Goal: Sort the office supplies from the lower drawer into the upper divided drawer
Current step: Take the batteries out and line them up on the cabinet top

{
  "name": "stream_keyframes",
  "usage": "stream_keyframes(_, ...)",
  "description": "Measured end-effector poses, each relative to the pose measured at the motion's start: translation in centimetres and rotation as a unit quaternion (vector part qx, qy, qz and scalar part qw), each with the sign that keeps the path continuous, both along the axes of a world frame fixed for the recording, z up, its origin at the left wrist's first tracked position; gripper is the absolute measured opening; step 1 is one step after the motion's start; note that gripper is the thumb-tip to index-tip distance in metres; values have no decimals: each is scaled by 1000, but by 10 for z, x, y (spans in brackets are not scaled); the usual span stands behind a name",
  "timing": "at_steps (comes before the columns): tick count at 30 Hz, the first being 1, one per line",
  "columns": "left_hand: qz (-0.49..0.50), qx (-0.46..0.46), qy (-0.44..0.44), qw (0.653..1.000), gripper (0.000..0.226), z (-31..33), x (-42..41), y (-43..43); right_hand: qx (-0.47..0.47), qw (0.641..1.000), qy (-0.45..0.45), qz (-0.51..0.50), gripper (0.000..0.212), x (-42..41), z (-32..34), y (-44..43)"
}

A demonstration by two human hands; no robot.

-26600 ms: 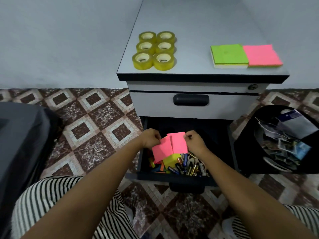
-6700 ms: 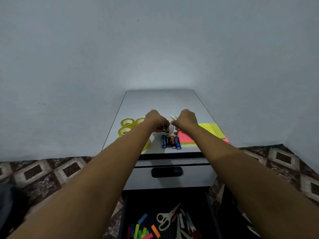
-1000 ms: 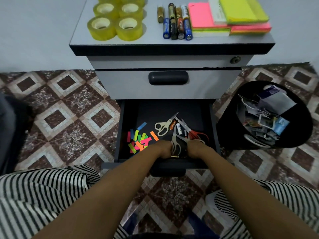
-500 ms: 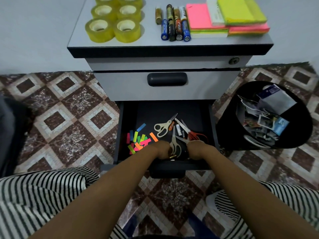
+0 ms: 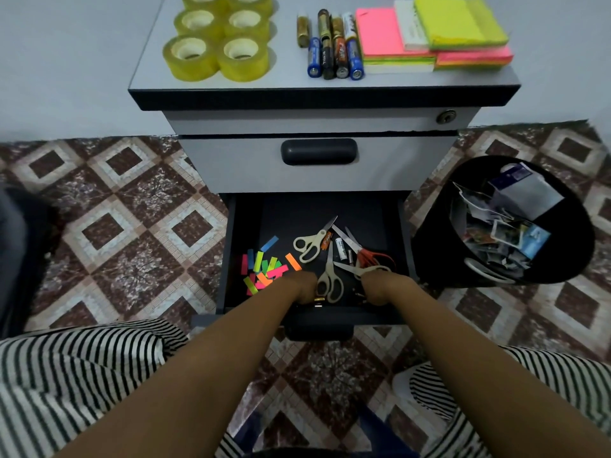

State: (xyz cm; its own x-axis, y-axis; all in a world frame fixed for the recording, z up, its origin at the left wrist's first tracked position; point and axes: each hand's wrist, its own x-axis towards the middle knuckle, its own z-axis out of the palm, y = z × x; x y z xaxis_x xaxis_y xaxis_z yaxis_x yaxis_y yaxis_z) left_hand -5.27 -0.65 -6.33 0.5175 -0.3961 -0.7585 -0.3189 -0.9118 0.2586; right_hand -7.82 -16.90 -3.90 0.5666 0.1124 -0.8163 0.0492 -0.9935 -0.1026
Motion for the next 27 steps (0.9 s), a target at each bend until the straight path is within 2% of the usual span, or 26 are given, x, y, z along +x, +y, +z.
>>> stream_keyframes(6, -11, -11, -17, 1000, 27, 1, -2, 6, 26, 998, -31, -37, 52, -5, 4, 0)
stream_keyframes(9, 4, -25, -29, 999, 23, 6, -1, 7, 43, 994, -63, -75, 38, -6, 5, -3)
stream_keyframes(12, 34, -47, -35, 998, 22, 16, -1, 8, 106, 977, -102, -158, 30, -8, 16, -3)
stream_keyframes(14, 74, -76, -38, 994, 22, 29, 1, 9, 169, 943, -131, -255, 31, -10, 23, -2)
stream_keyframes(17, 170, -158, -47, 972, 20, 54, 5, 12, 262, 855, -160, -419, 27, -11, 41, 7)
stream_keyframes(19, 247, -226, -42, 941, 17, 75, 10, 14, 319, 795, -169, -487, 24, -8, 58, 14)
stream_keyframes(24, 413, -382, 11, 827, 14, 142, 20, 18, 423, 689, -192, -556, 9, 1, 120, 32)
stream_keyframes(27, 440, -427, 25, 789, 16, 189, 25, 19, 456, 666, -190, -559, 12, 9, 153, 36)
